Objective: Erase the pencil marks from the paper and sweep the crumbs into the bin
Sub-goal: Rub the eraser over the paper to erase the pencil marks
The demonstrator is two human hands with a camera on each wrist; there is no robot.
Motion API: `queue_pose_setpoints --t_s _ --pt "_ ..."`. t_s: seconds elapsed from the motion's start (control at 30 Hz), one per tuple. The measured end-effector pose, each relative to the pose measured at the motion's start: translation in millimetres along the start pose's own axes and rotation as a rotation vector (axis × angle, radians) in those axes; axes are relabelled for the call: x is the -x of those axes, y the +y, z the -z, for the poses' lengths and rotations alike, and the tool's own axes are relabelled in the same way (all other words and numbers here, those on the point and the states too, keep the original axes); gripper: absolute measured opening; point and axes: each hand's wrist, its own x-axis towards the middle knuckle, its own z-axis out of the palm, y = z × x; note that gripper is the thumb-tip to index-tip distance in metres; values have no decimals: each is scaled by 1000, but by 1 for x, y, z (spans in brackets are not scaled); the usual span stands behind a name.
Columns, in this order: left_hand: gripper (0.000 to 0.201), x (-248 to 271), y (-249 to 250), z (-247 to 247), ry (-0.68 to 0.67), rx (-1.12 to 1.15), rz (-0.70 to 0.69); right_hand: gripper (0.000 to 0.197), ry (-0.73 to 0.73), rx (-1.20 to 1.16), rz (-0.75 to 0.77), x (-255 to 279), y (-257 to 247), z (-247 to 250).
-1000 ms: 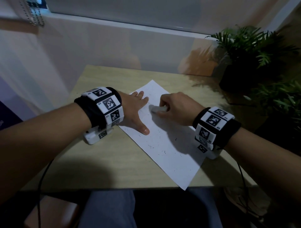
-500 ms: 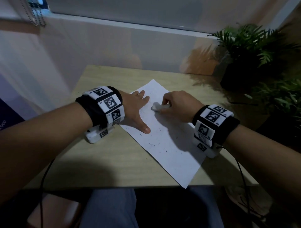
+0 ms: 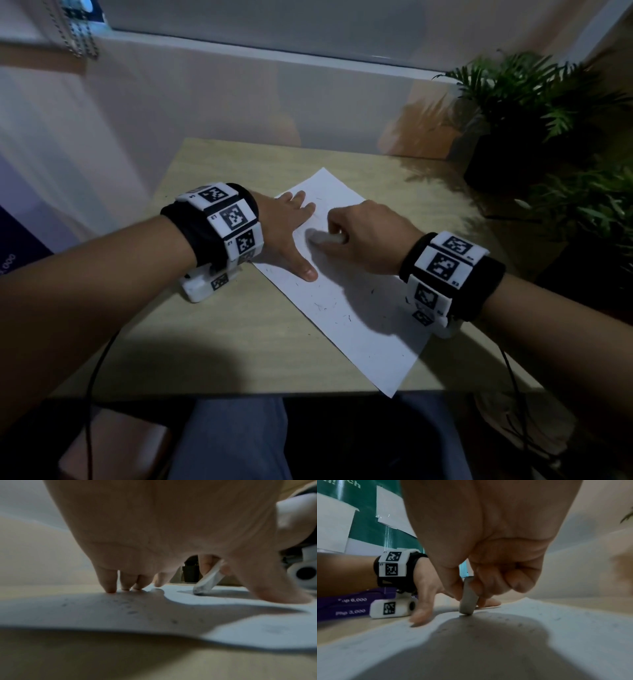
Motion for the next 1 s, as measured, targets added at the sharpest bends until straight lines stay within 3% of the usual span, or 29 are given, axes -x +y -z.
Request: queue_pose_setpoints --t_s 0.1,0.23,0.37,0.57,0.73,0.9,1.0 --pt "142 -3 -4 -2 11 55 -8 41 -92 -60 28 -1 4 5" --pt "134 0 -15 8 -53 125 -35 37 -17 -90 -26 -1 14 8" --pt "137 -4 -16 6 -60 100 -36 33 -168 -227 70 10 0 7" --pt "136 -4 -6 0 -5 -12 -14 33 43 -15 -59 0 10 7" --pt "150 -5 -4 0 -8 8 10 34 -78 -147 112 12 -11 4" --pt "146 -1 -5 -1 -36 -16 34 39 32 11 -23 3 4 7" --pt "146 0 -5 -1 -47 -18 30 38 -20 -55 73 12 -10 1"
